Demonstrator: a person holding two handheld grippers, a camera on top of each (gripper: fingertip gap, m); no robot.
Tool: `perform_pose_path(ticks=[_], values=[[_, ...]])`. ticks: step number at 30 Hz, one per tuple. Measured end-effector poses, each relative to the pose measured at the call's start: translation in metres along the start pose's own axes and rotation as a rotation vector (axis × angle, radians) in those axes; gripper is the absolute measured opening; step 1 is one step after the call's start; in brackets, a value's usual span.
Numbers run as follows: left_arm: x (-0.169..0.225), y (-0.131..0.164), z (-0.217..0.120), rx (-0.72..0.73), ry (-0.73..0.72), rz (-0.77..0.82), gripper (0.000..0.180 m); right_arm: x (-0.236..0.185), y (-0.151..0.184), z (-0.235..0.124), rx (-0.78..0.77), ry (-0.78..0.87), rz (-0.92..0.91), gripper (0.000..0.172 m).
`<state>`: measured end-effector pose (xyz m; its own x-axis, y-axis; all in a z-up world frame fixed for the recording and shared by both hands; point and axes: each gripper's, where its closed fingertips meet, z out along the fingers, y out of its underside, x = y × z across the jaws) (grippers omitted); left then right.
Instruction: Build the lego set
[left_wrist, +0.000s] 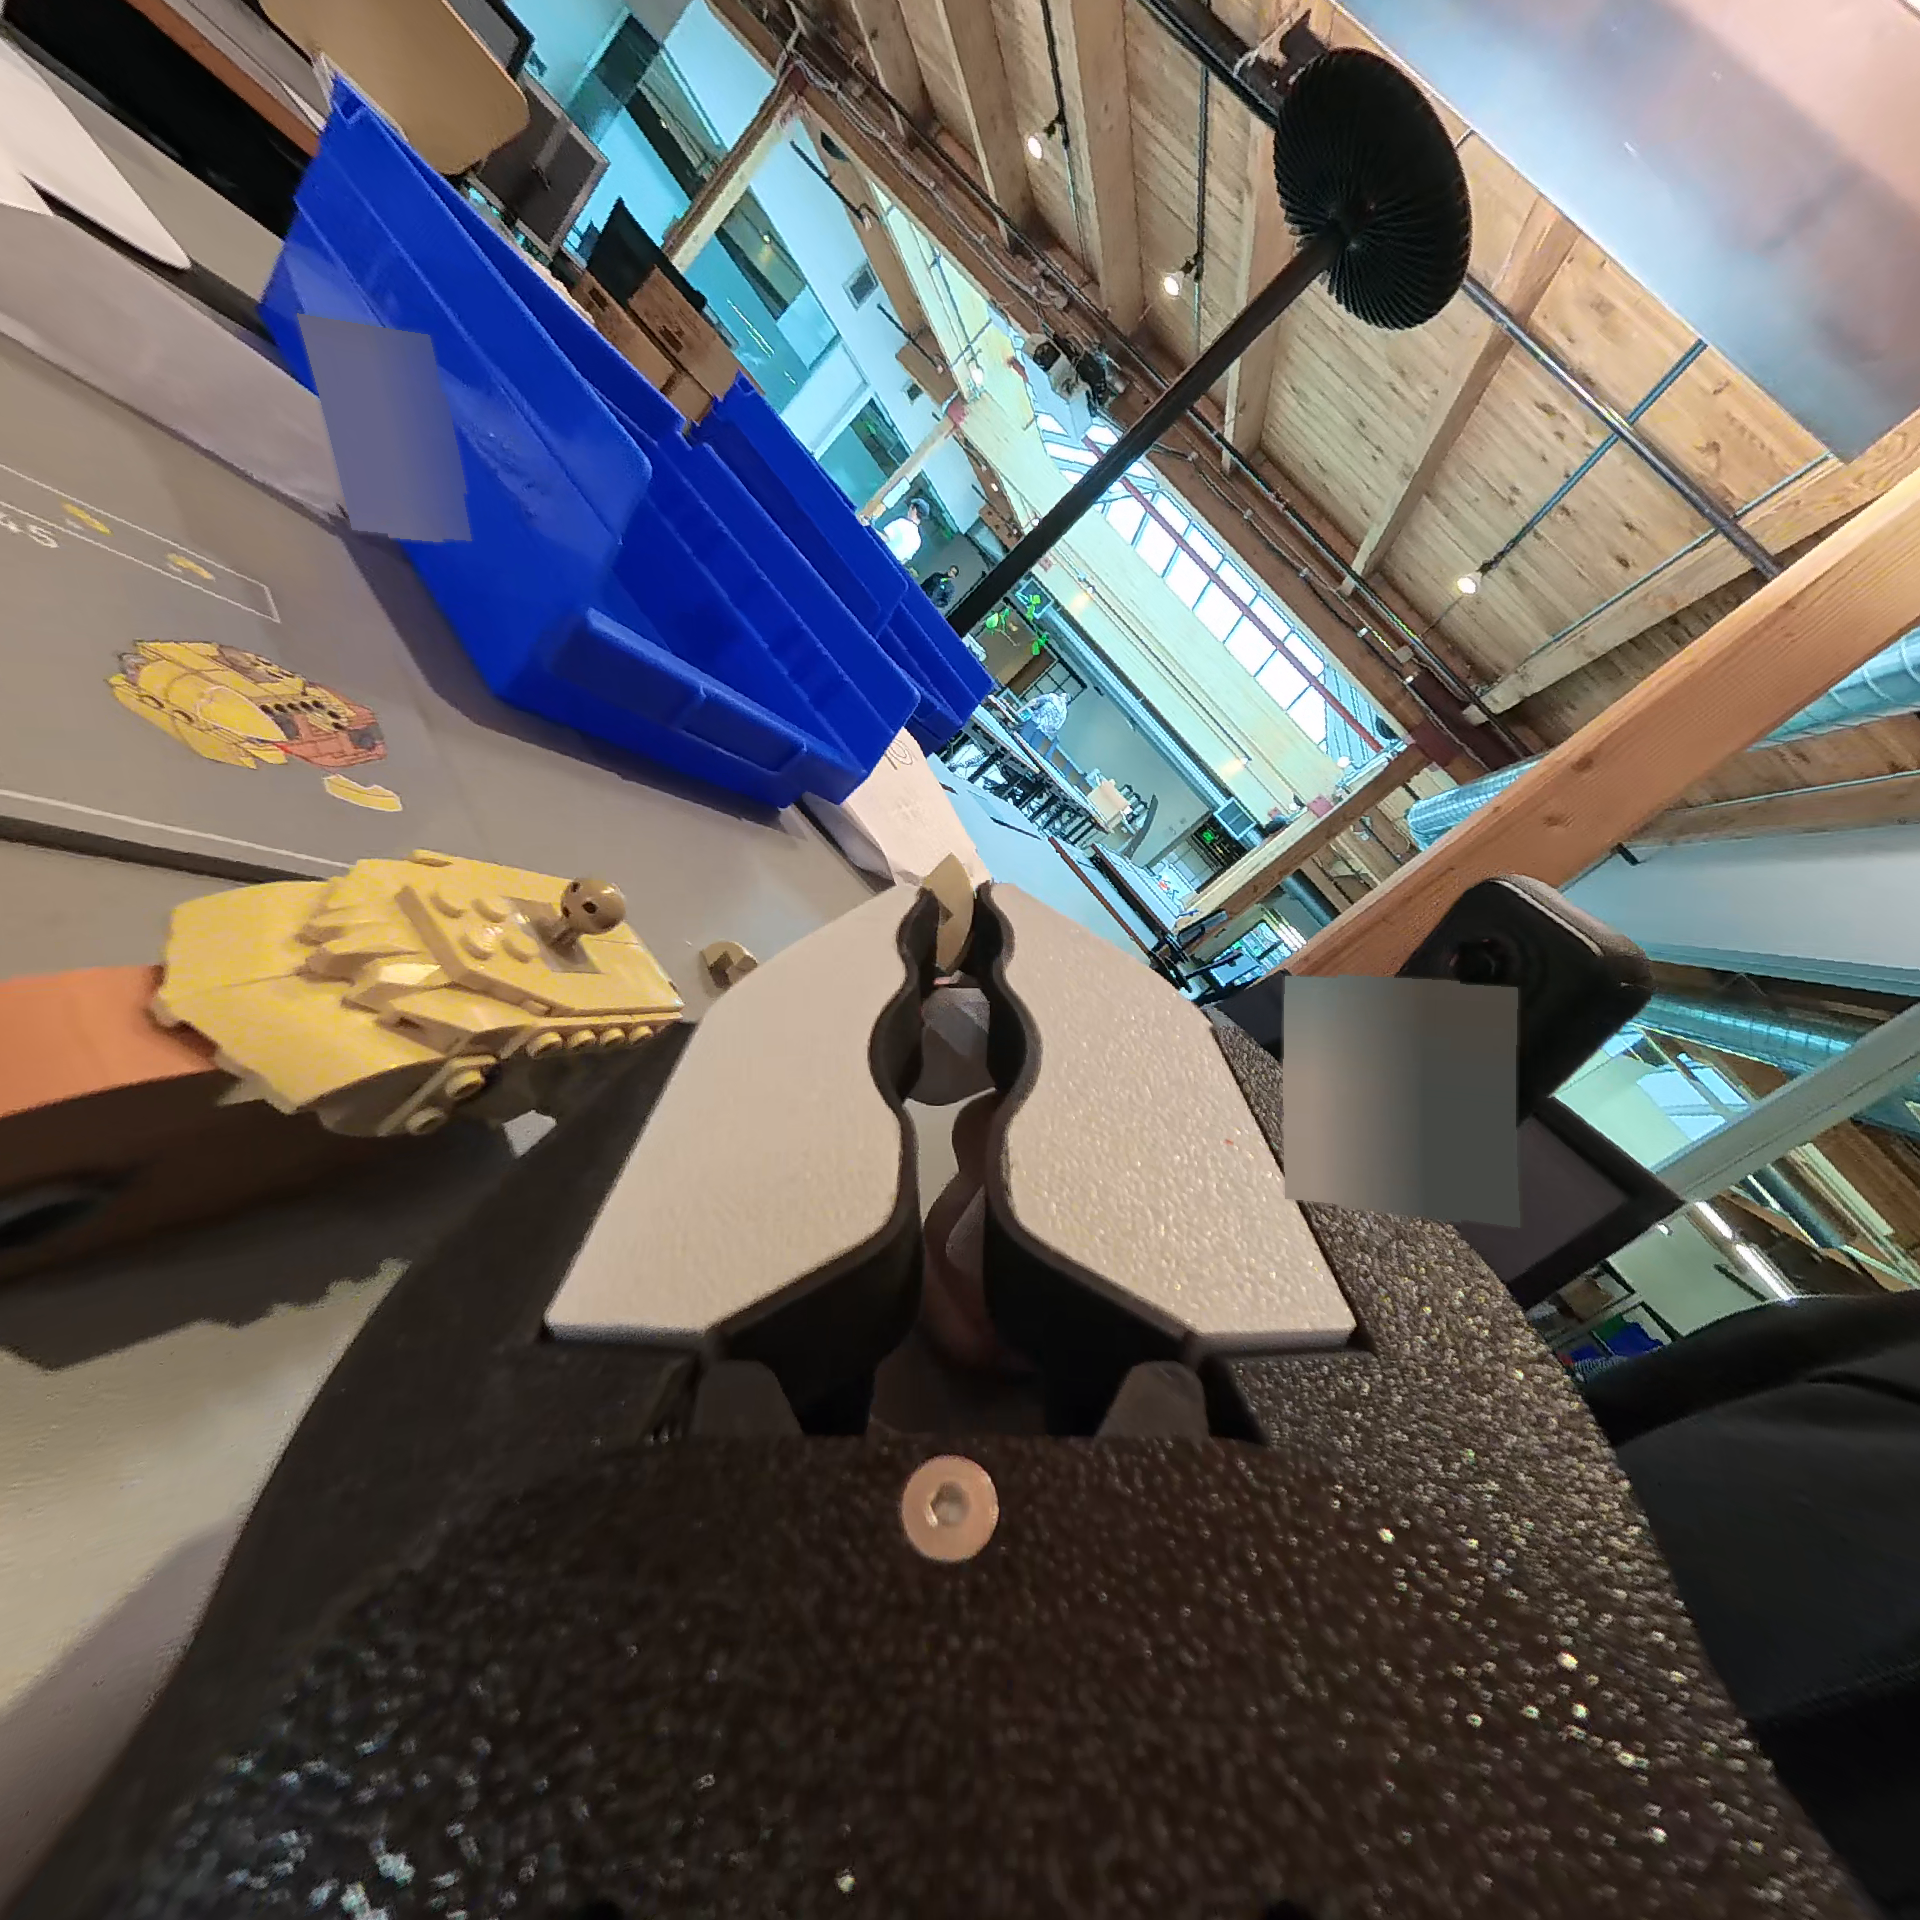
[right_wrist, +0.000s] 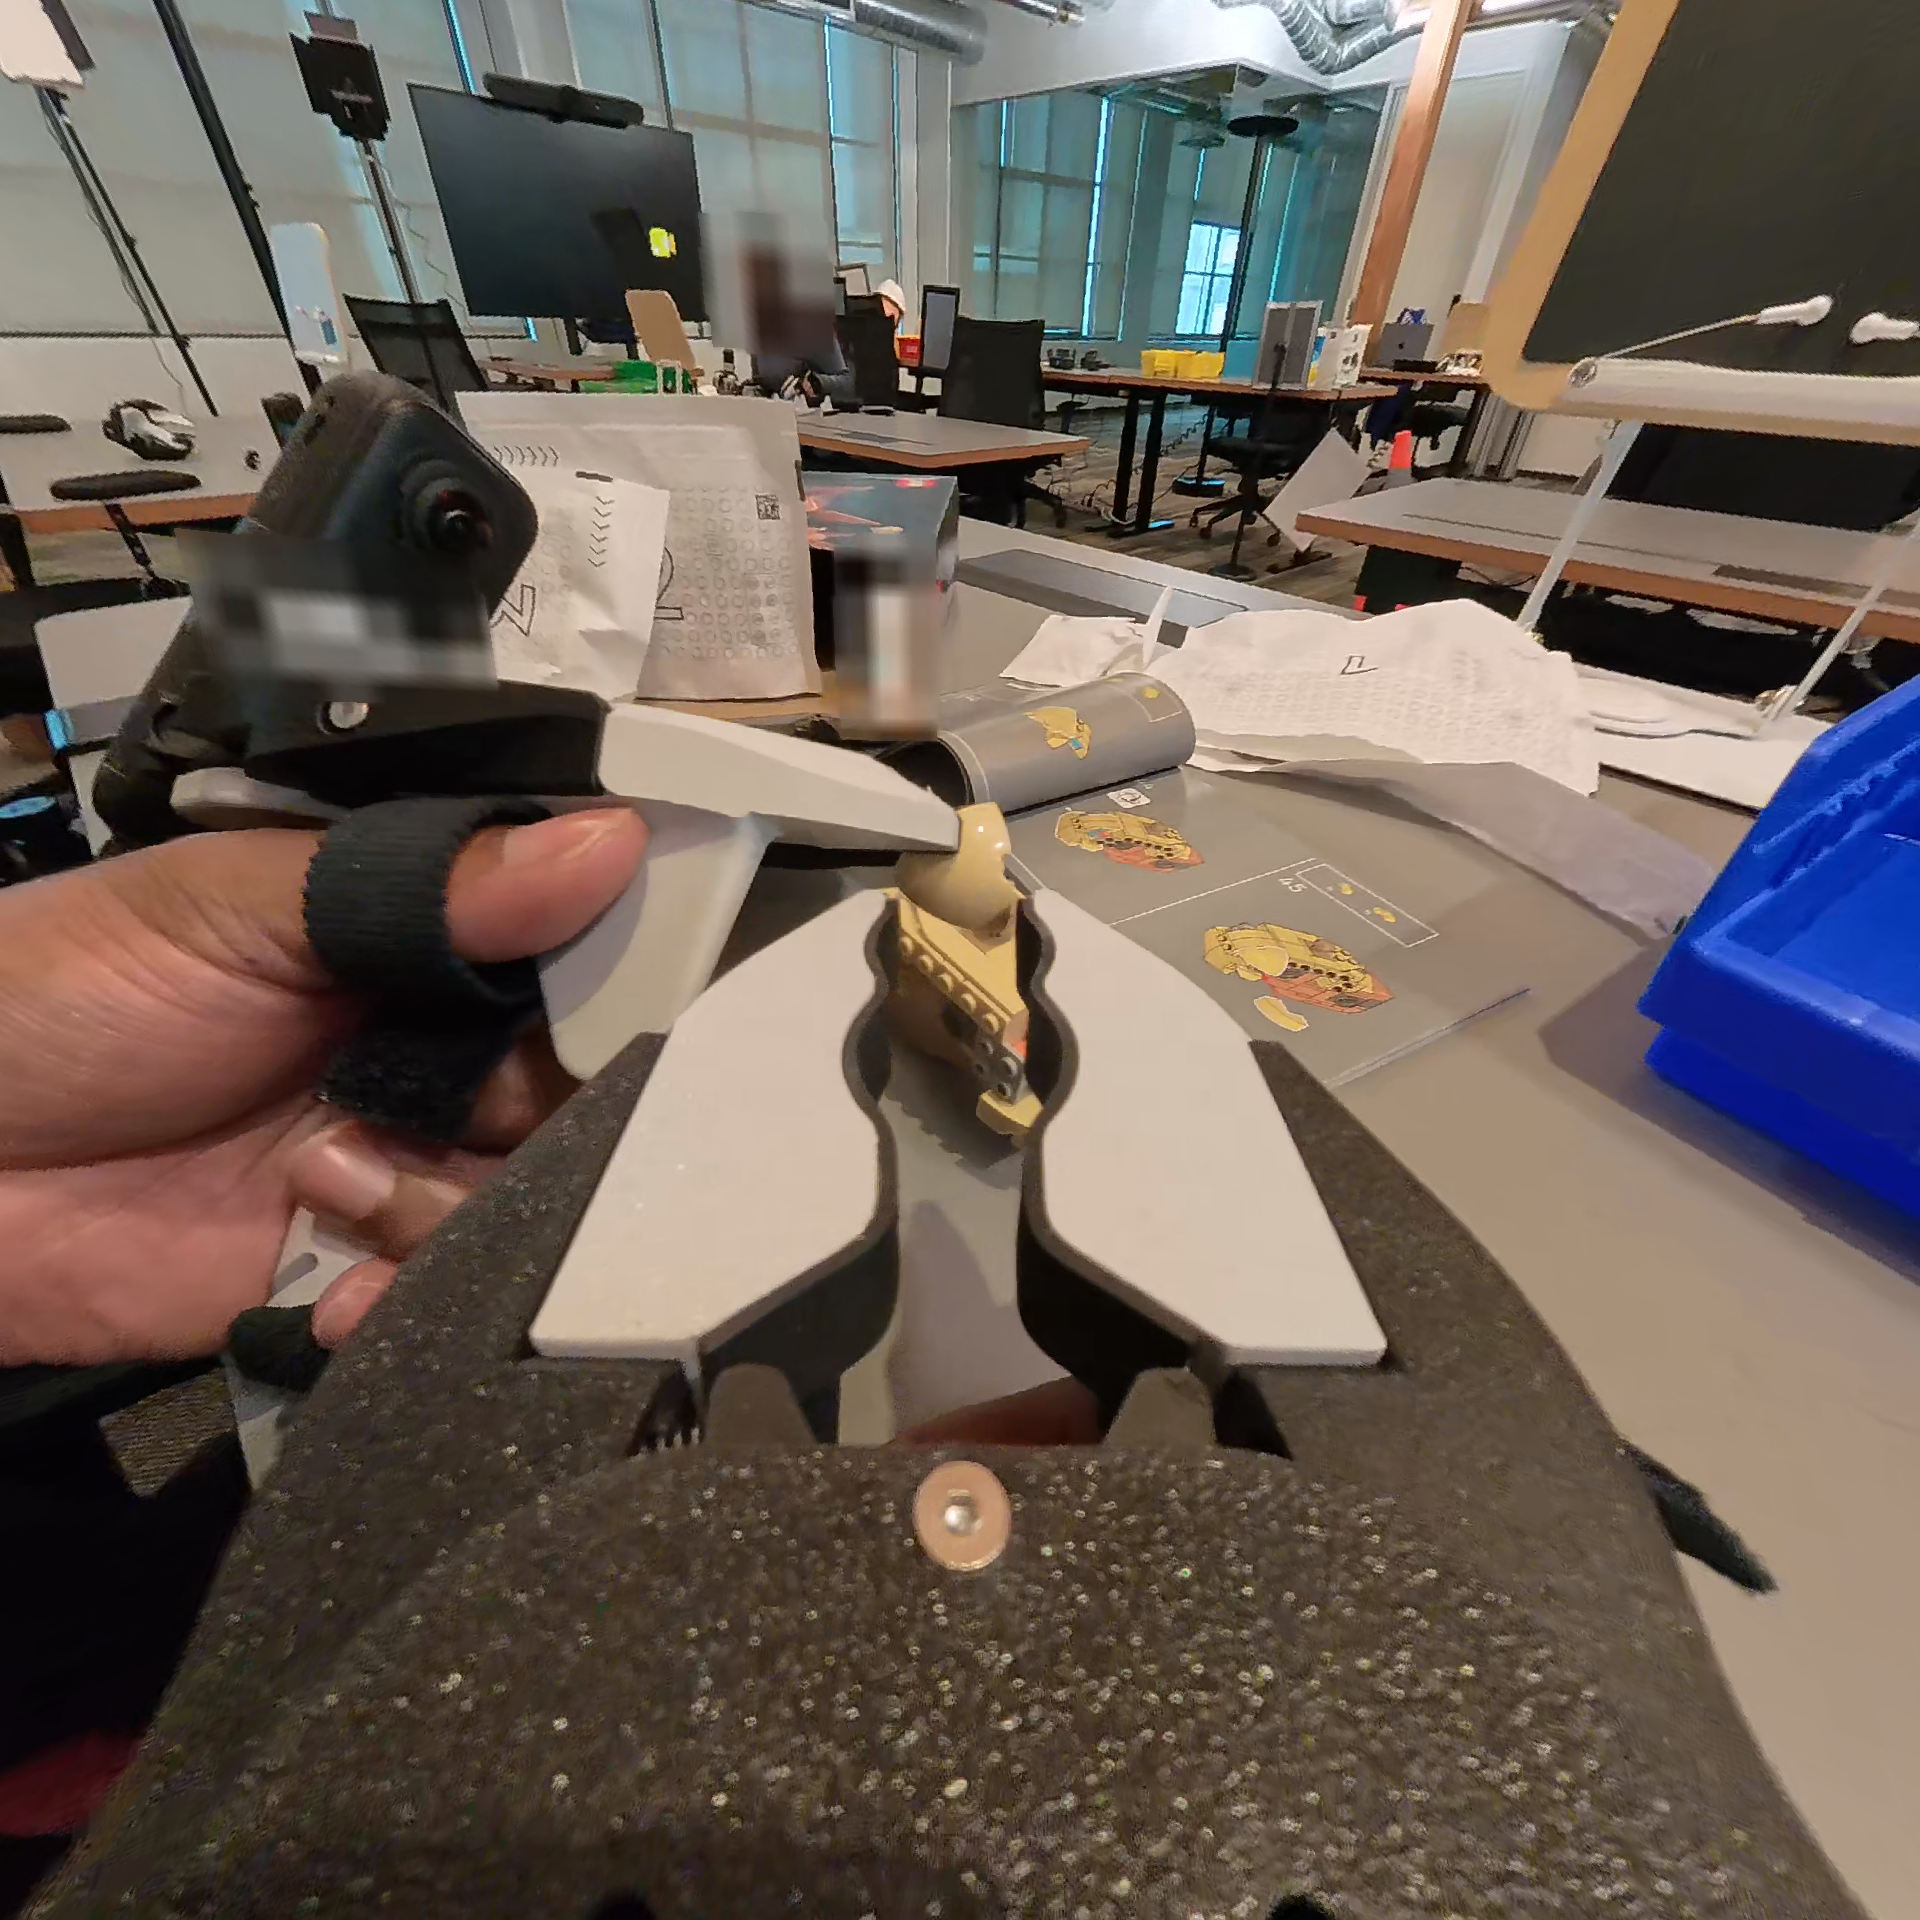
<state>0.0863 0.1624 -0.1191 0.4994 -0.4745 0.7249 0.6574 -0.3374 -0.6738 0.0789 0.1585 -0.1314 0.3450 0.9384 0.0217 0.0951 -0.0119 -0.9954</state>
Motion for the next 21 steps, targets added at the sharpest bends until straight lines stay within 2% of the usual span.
perform_pose_path(ticks=[21], values=[[-0.0042, -0.0027, -0.0012, 0.061, -0.011, -0.079, 0.006, 0.0000, -0.0040, -0.0038, 0.038, -0.007, -0.005, 0.018]])
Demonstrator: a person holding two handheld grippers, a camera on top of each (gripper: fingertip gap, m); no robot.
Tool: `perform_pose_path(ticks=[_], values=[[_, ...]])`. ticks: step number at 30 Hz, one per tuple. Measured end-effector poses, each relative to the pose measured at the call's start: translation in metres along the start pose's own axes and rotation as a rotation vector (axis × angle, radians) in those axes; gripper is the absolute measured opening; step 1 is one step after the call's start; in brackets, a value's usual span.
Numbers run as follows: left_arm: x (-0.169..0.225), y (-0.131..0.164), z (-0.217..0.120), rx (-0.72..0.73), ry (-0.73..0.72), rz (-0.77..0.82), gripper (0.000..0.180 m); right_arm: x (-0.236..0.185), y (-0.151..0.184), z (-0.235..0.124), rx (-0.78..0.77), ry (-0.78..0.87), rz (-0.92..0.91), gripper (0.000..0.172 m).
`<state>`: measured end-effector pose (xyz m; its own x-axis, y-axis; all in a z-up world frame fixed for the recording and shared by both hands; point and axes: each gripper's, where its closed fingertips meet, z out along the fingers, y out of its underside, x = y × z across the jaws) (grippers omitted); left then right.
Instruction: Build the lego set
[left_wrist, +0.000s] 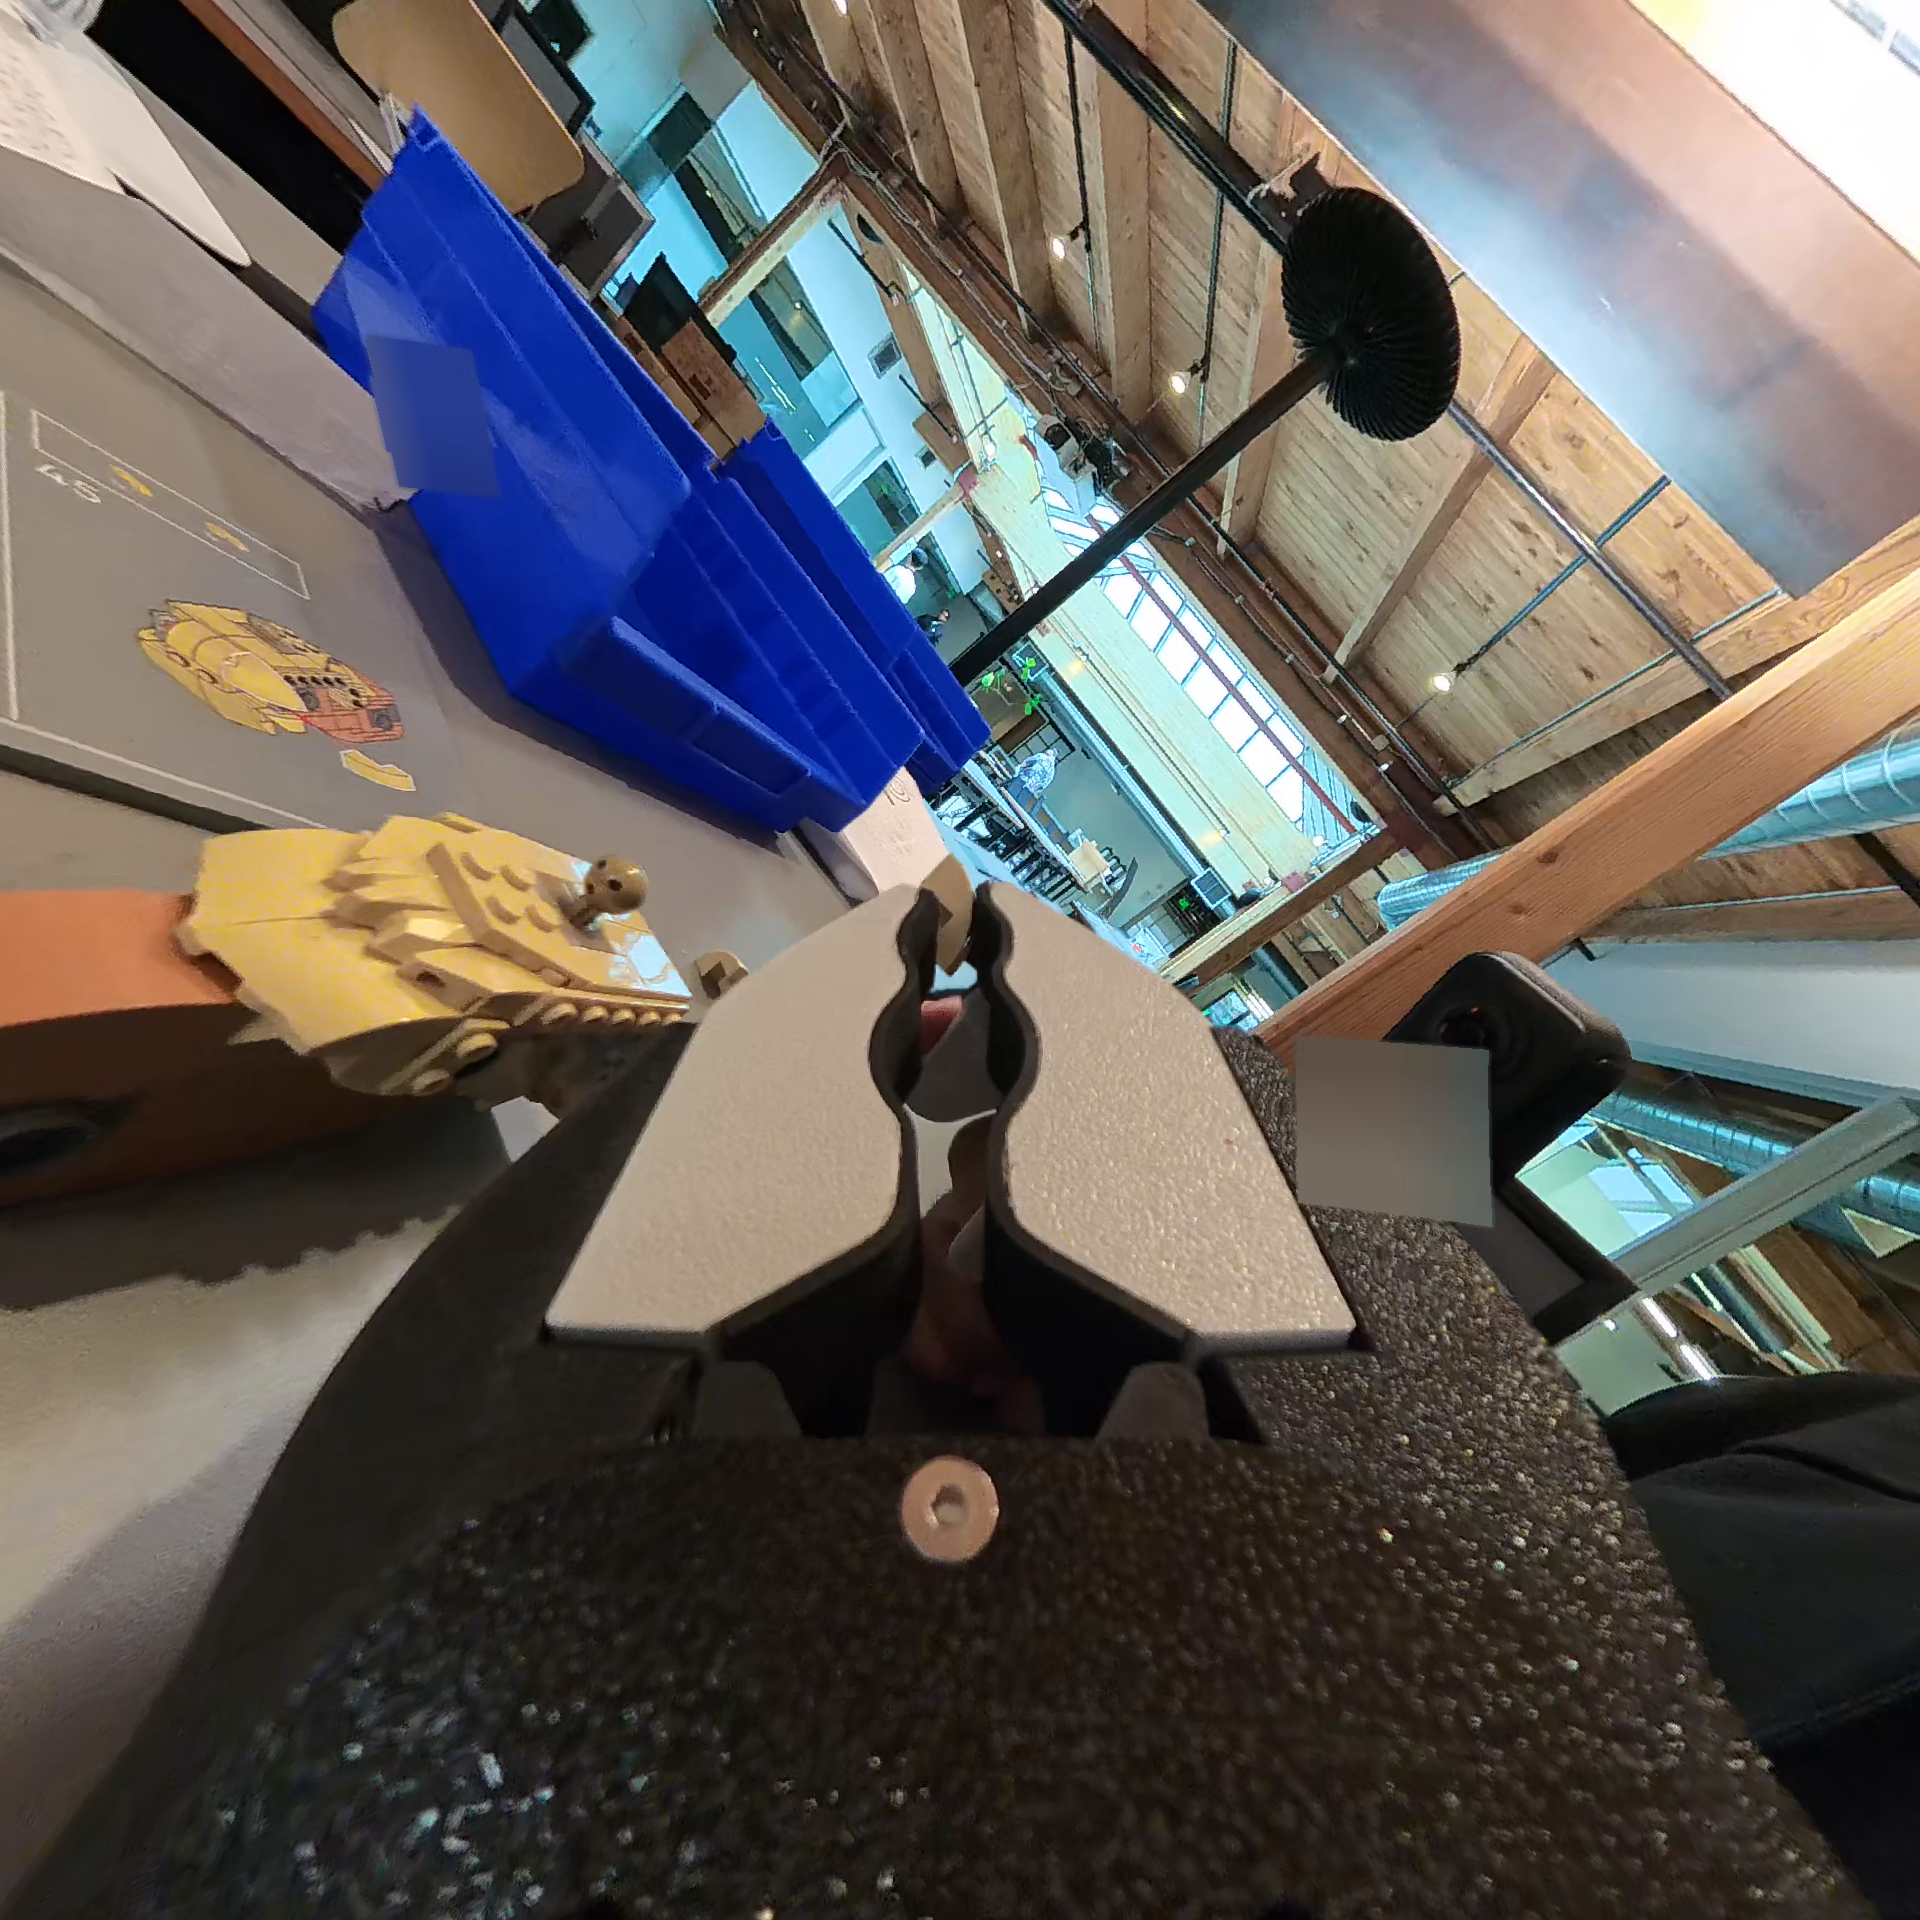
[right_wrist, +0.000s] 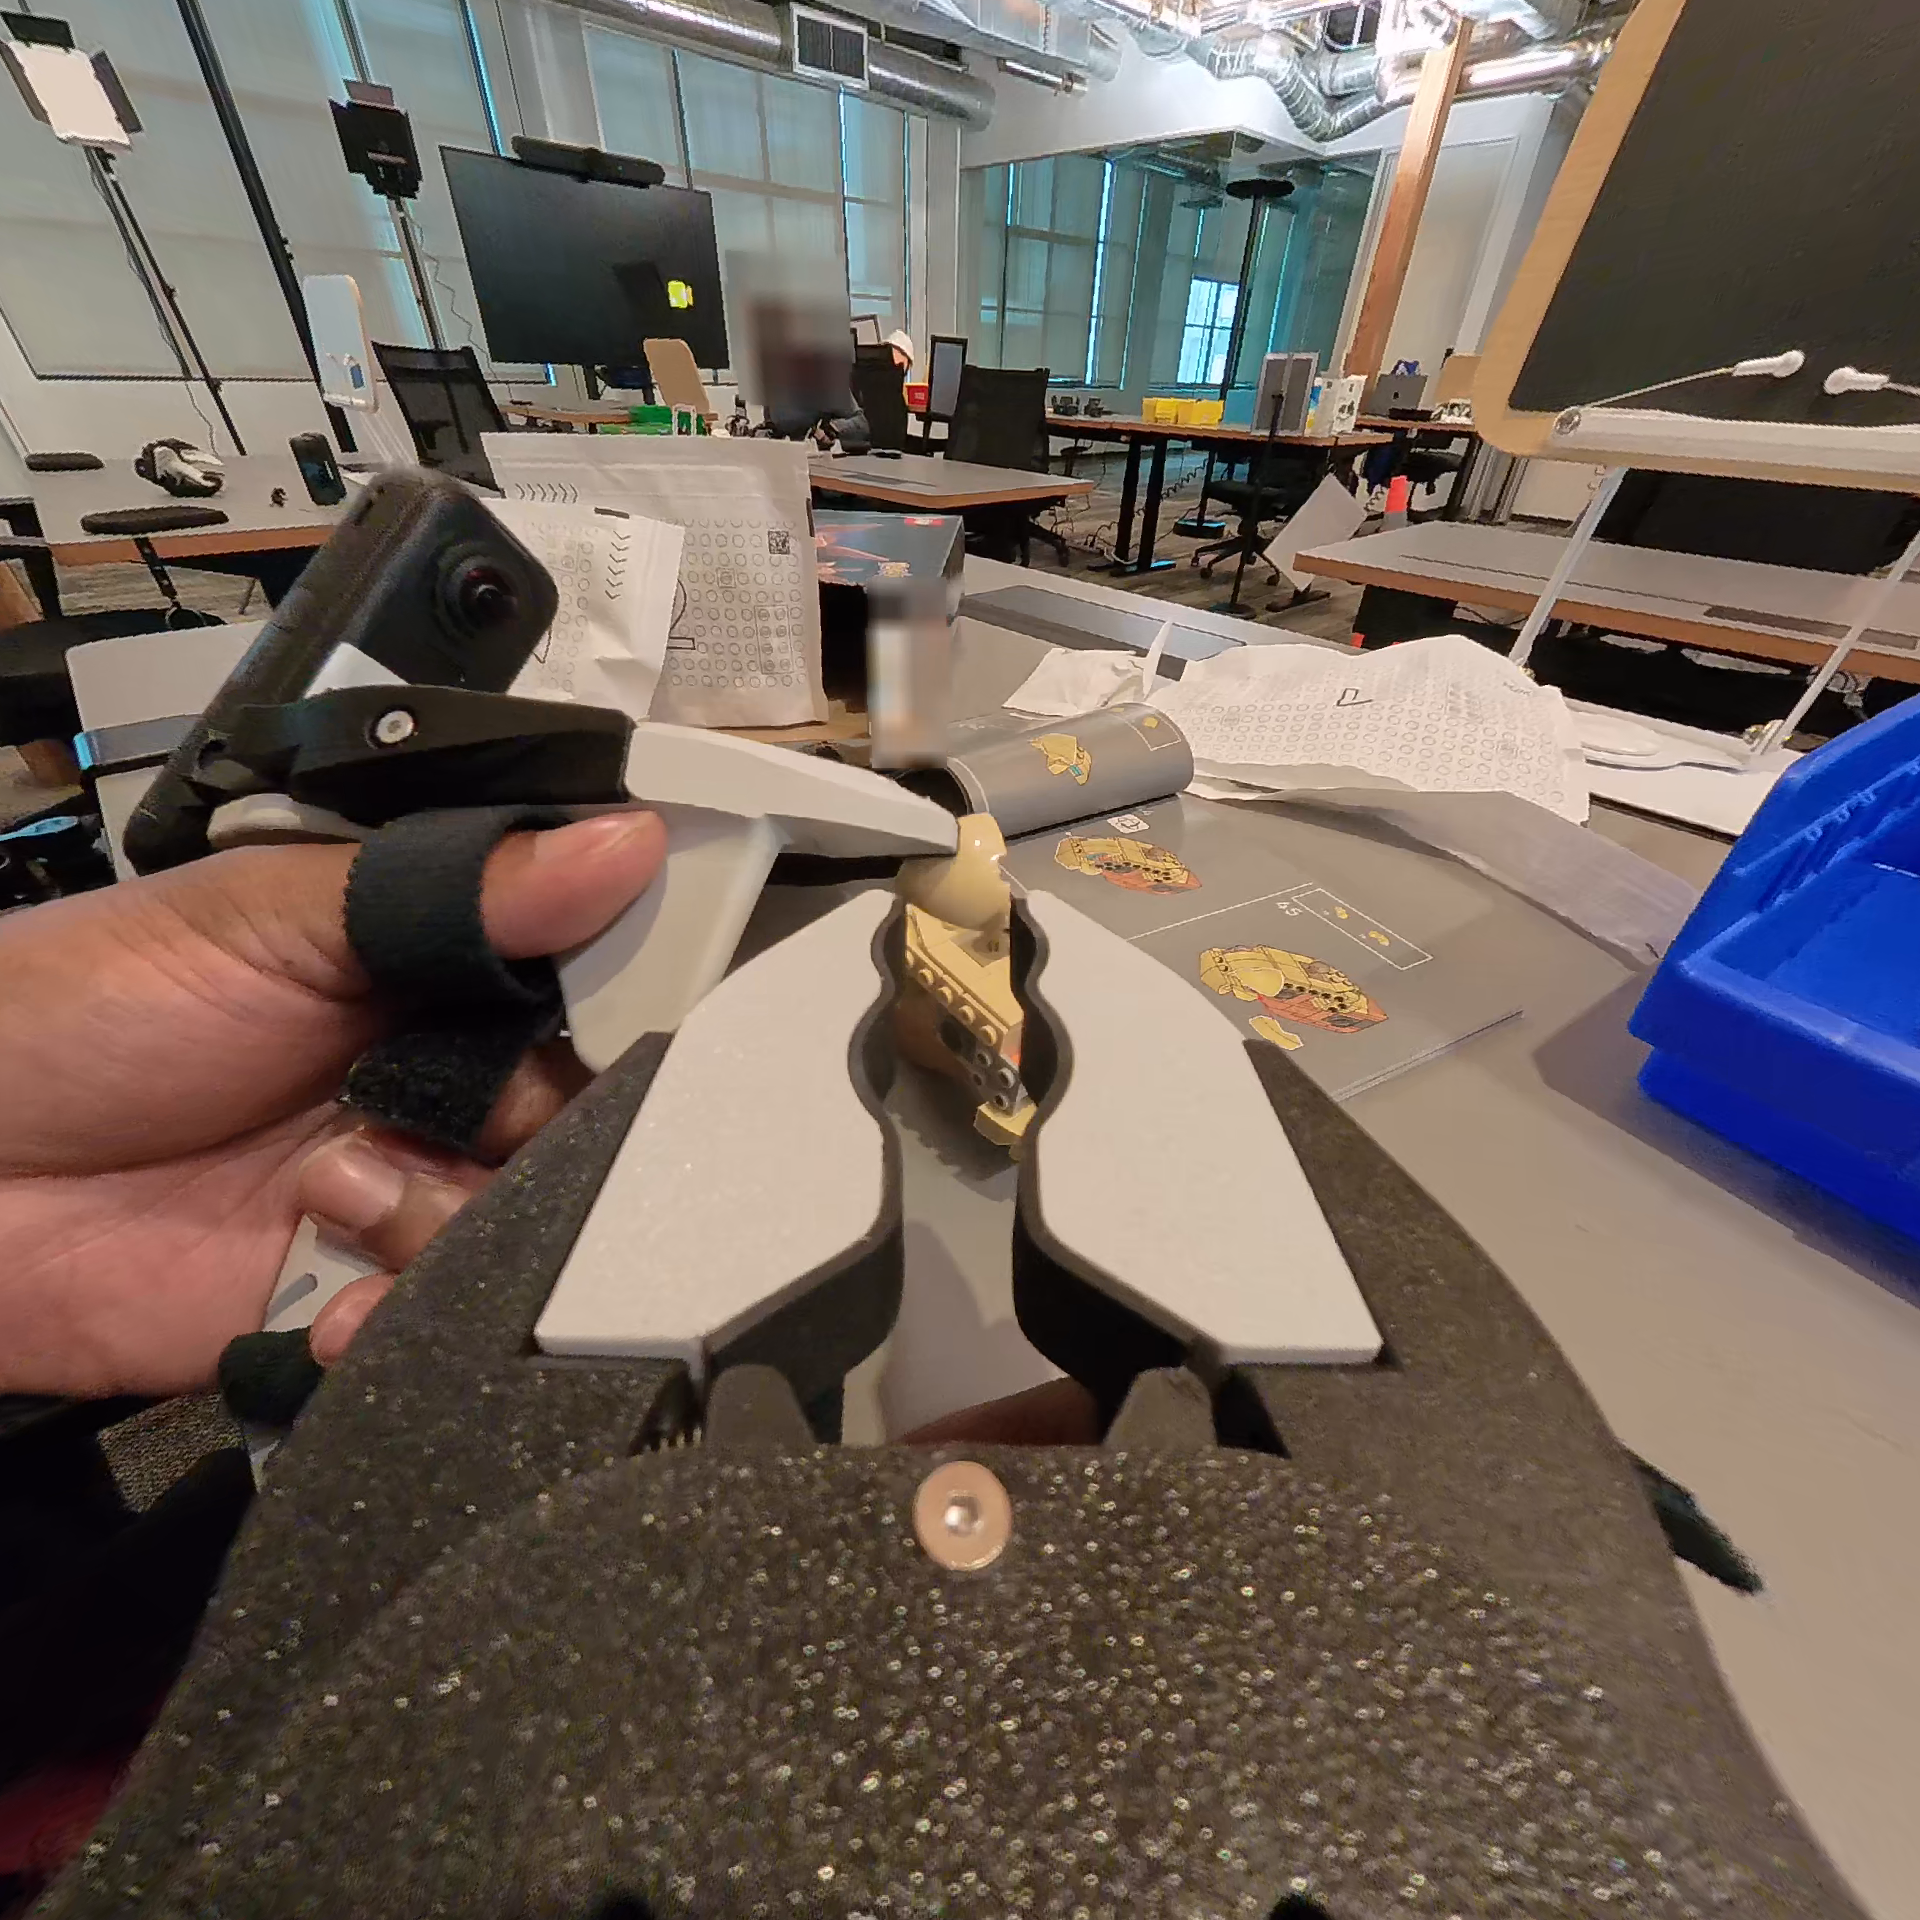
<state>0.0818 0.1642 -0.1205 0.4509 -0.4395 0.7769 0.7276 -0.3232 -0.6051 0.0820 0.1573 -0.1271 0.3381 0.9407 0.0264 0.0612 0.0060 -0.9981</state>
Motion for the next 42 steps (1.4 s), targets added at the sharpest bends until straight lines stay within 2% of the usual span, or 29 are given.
perform_pose_path(ticks=[3, 7, 10, 13, 19, 24, 29, 36, 42], values=[[0.002, -0.001, 0.000, 0.014, 0.041, -0.060, 0.006, 0.000, -0.001, -0.001, 0.005, -0.001, -0.001, 0.019], [0.010, -0.005, -0.001, 0.040, 0.177, -0.174, 0.006, -0.001, -0.005, -0.004, 0.035, -0.015, 0.007, 0.020], [0.024, -0.013, -0.007, 0.067, 0.305, -0.155, 0.006, -0.003, -0.008, -0.009, 0.062, -0.041, 0.032, 0.021], [0.038, -0.014, -0.012, 0.045, 0.401, -0.052, 0.006, -0.005, -0.012, -0.012, 0.087, -0.076, 0.068, 0.021], [0.054, -0.012, -0.018, 0.032, 0.453, 0.319, 0.006, -0.013, -0.019, -0.018, 0.135, -0.147, 0.098, 0.021], [0.057, -0.004, -0.022, 0.029, 0.437, 0.619, 0.006, -0.021, -0.022, -0.019, 0.155, -0.202, 0.110, 0.020], [0.058, 0.002, -0.021, 0.014, 0.425, 0.716, 0.006, -0.022, -0.026, -0.023, 0.177, -0.246, 0.155, 0.019], [0.051, -0.004, -0.018, 0.015, 0.360, 0.638, 0.006, -0.020, -0.023, -0.022, 0.168, -0.184, 0.056, 0.017], [0.013, -0.001, -0.007, -0.100, 0.053, 0.364, 0.006, -0.016, -0.011, -0.015, 0.095, -0.105, -0.021, 0.017]])
